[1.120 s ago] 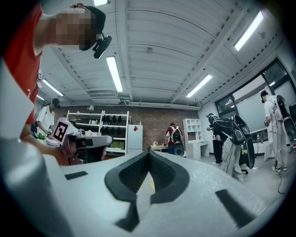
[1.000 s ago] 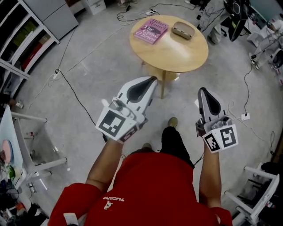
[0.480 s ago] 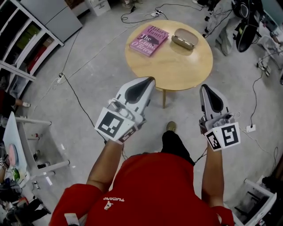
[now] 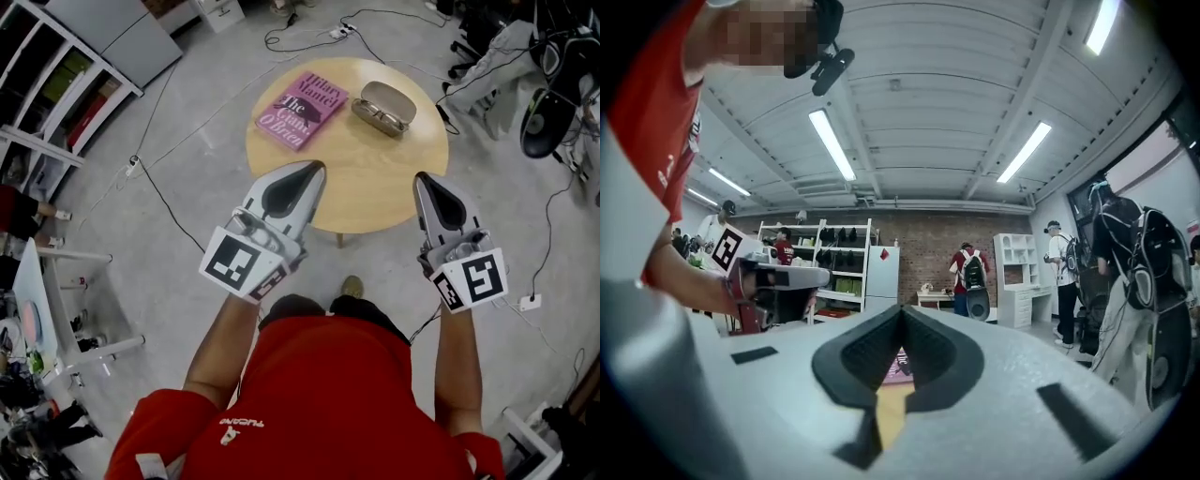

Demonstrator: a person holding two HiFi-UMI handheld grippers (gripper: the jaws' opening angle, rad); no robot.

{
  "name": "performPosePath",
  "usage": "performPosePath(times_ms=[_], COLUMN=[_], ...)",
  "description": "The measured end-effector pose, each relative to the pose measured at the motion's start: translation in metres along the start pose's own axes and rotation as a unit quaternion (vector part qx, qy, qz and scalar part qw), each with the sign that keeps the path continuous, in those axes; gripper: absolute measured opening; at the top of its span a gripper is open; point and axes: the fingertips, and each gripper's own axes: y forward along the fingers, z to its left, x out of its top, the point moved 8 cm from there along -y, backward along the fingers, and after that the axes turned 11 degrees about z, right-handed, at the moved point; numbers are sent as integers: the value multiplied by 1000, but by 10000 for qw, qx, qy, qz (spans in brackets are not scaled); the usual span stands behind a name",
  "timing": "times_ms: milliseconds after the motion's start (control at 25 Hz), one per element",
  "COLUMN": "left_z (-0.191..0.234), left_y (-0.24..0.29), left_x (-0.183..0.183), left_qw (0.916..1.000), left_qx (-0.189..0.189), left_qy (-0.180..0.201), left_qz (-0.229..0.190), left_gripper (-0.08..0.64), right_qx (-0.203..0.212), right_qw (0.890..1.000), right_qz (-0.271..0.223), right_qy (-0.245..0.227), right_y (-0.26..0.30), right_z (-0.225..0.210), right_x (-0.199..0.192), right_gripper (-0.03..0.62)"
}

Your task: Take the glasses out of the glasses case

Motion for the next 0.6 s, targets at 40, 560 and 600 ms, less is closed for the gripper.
performPosePath(times_ms=[40,560,600], left_z=[3,71,80], left_y=[8,89,93], left_x=[1,1,0], left_qw=[10000,10000,9999], left_qx=[25,-39,-88], left_qy=[6,-29,-31], left_qz=[9,31,36], left_gripper=[9,9,9], right_qx=[41,58,29], right_qw=[10000,9993,9992], right_qz=[11,366,403], right_qy=[-6,11,13], right_y=[7,93,102], right_z=[-8,-68,-69], right_x=[0,-2,-1], right_gripper=[5,5,5])
